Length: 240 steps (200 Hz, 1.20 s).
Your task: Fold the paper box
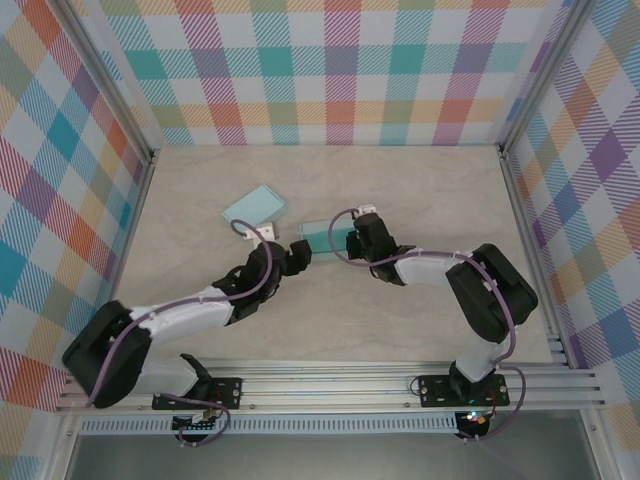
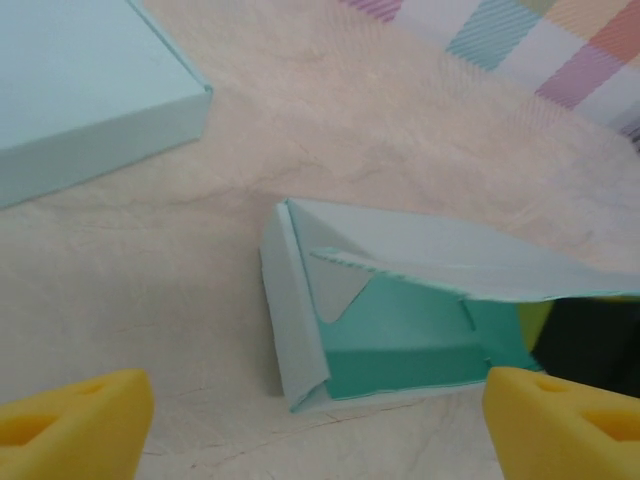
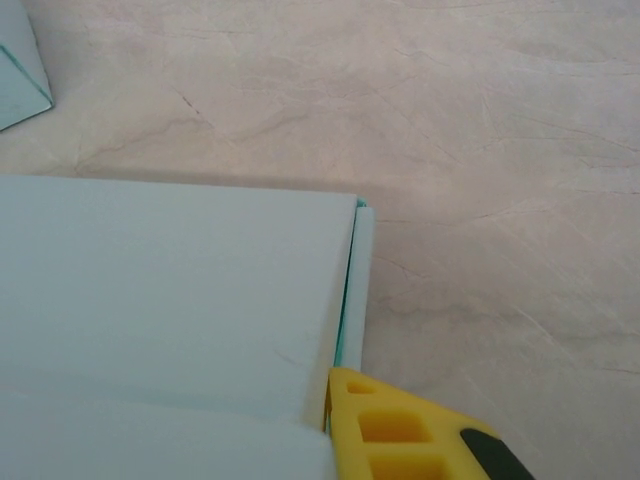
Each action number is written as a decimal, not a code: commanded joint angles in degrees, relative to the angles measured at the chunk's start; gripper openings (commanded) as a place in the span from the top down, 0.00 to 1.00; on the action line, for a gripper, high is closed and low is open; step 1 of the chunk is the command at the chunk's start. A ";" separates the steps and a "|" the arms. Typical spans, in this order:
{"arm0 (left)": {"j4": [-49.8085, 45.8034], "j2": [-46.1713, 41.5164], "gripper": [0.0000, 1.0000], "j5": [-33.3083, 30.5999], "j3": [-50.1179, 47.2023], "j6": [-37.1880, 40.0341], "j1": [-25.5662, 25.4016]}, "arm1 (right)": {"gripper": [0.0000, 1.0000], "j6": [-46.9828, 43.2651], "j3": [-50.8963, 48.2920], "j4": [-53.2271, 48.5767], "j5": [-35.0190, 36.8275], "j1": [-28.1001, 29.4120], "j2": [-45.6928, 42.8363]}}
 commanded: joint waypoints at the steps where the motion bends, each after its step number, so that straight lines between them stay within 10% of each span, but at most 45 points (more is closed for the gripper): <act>1: -6.80 -6.92 0.11 -2.15 0.10 -1.28 -0.46 | 0.89 -1.55 -0.91 -2.16 0.52 1.15 1.13; 119: -26.83 17.14 0.37 5.95 32.92 11.23 3.24 | 0.51 -1.87 -2.63 -5.50 1.14 3.01 -3.22; 240: -22.82 28.49 0.51 6.81 29.64 11.22 4.12 | 0.20 11.97 -3.52 -29.15 2.90 4.27 -26.32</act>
